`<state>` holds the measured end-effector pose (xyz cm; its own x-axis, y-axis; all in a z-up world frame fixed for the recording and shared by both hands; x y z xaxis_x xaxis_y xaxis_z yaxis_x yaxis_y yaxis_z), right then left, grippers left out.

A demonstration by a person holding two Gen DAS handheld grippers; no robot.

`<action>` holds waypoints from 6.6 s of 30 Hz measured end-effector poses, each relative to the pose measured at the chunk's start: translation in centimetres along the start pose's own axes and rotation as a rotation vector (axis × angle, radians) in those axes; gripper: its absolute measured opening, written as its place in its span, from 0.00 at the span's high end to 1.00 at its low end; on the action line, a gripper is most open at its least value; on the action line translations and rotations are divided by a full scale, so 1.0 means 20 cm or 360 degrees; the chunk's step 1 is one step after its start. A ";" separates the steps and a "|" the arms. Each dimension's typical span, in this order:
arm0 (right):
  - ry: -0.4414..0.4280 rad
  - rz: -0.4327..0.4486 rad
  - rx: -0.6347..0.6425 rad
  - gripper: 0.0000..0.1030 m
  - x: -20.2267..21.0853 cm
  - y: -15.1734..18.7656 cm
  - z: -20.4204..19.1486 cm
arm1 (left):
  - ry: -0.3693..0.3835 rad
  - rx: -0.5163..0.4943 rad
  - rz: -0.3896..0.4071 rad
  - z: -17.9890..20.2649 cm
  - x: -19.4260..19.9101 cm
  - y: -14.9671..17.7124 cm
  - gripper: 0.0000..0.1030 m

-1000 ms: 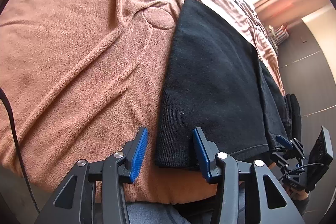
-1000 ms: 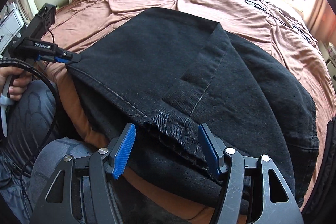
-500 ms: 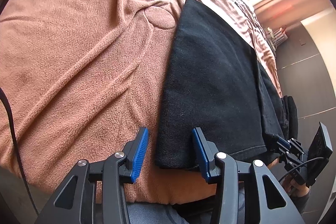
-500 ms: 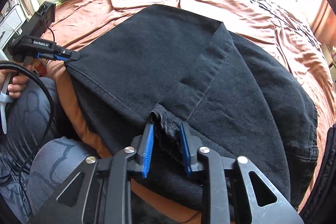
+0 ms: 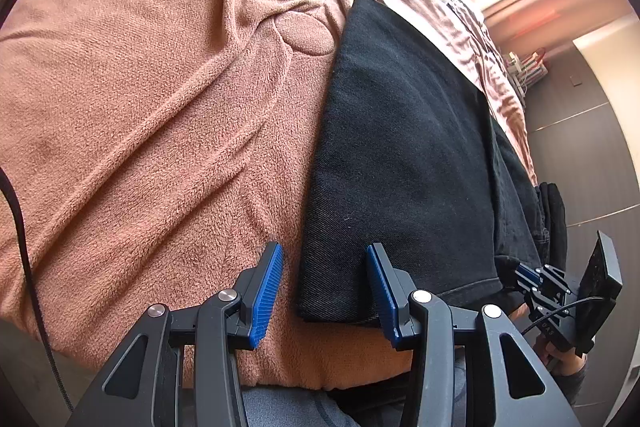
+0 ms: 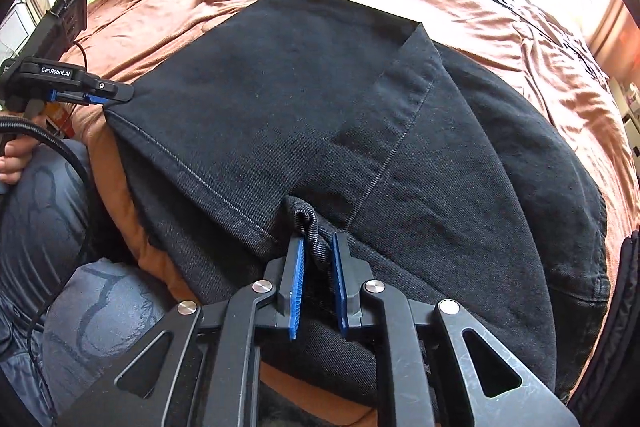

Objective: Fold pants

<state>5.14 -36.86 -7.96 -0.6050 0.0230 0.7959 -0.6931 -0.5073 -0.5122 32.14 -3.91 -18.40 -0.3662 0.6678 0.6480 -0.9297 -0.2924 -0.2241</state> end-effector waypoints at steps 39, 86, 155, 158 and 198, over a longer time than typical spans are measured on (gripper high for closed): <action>0.0707 0.0133 -0.0680 0.90 0.18 -0.22 0.82 | 0.0028 0.0013 -0.0005 0.00 0.00 0.00 0.55; -0.0407 0.0352 -0.2008 0.75 0.00 1.21 0.89 | -0.0034 -0.0015 0.0004 0.04 0.00 0.02 0.55; -0.0430 0.0284 -0.2261 0.99 0.22 1.39 0.77 | -0.0056 -0.0063 0.0001 0.07 -0.01 -0.07 0.55; -0.0412 0.0312 -0.2242 0.99 0.26 1.39 0.76 | -0.0049 -0.0052 -0.0009 0.08 -0.03 -0.12 0.55; -0.0375 0.0275 -0.2254 0.73 0.21 1.39 0.68 | 0.0148 -0.0105 0.0006 0.24 -0.16 -0.33 0.94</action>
<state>-11.48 -62.58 -14.47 -0.7392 -0.1600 0.6542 -0.5029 0.7773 -0.3781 39.66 -7.46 -15.48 -0.3689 0.7283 0.5774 -0.9278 -0.2515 -0.2756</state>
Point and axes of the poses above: each gripper's, at about its wrist camera, not at the fingertips, and x roughly against the way its jaws point, z to its right, y to its underside, the point moved 1 cm from there along -x, roughly the way its jaws point, and after that the axes turned 14 degrees about y, right-handed, at the moved point
